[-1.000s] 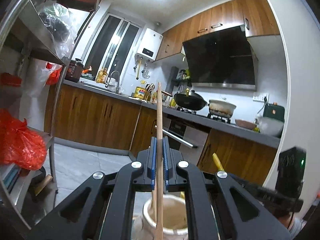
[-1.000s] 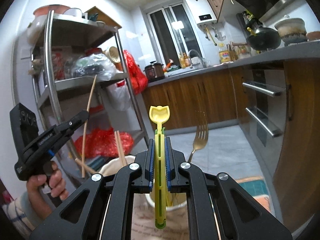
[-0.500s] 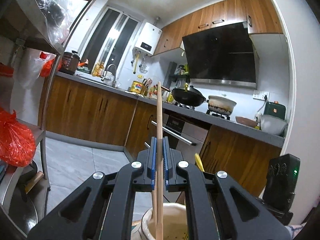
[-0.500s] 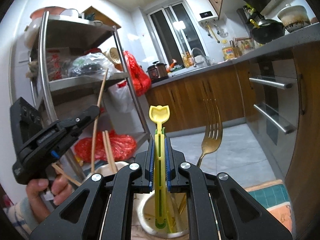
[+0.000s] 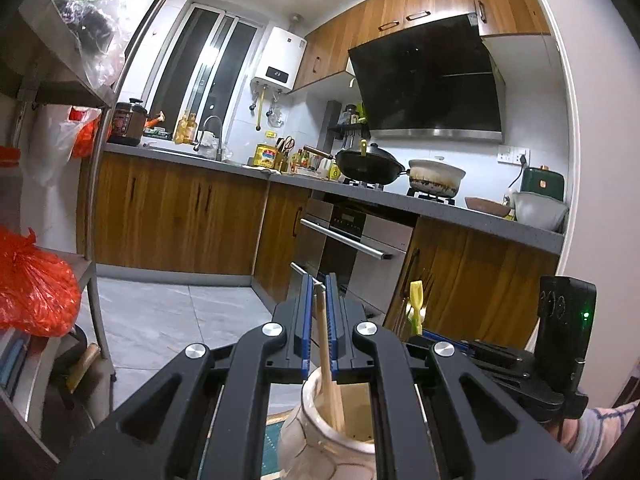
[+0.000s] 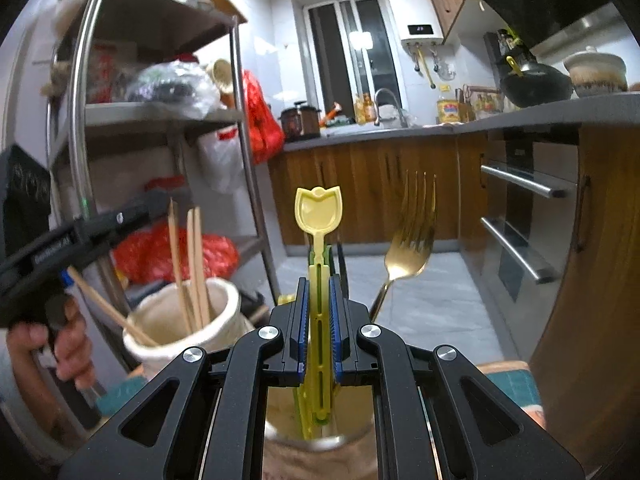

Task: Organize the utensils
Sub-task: 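Drop the chopstick in the tall vase while the right drops the tongs in the small one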

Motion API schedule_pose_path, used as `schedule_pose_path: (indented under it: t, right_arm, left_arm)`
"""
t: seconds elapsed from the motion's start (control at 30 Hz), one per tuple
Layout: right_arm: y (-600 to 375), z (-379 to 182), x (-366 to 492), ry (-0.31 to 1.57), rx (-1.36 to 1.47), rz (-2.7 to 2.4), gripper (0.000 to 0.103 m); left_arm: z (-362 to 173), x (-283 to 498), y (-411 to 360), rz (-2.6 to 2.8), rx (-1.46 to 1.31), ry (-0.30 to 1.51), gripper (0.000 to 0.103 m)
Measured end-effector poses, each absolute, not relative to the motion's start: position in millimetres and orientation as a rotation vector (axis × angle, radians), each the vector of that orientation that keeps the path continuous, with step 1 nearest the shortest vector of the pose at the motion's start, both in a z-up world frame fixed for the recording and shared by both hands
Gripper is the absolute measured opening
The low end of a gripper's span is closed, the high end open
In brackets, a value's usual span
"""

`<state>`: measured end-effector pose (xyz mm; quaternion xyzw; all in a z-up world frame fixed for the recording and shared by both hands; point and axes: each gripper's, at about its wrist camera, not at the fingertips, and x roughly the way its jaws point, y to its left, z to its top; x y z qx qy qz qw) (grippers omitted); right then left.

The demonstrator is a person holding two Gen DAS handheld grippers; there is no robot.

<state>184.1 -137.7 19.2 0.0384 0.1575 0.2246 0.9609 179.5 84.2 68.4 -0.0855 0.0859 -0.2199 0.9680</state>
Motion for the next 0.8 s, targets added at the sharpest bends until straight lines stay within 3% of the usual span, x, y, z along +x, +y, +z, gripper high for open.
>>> schedule_pose_path:
  t: [0.2,0.3,0.73,0.8]
  right_arm:
    - [-139.8,15.5,181.3,0.401,0.058,0.434,0.011]
    - [-141.1,14.4,182.6,0.426,0.057,0.425,0.02]
    - [-167.0,30.9,135.9,0.414,0.086,0.397,0.02]
    - [-169.6,31.6,126.8,0.413,0.082,0.391,0.024]
  left_arm:
    - [71.9,172.5,85.3,-0.431,-0.153,0.182,0.007]
    - [75.1,168.5,82.7,-0.423,-0.136,0.183,0.007]
    - [91.1,123.5,77.5,-0.366,-0.072,0.198,0.007]
    - [90.6,113.4,74.2,-0.343,-0.047,0.211,0.007]
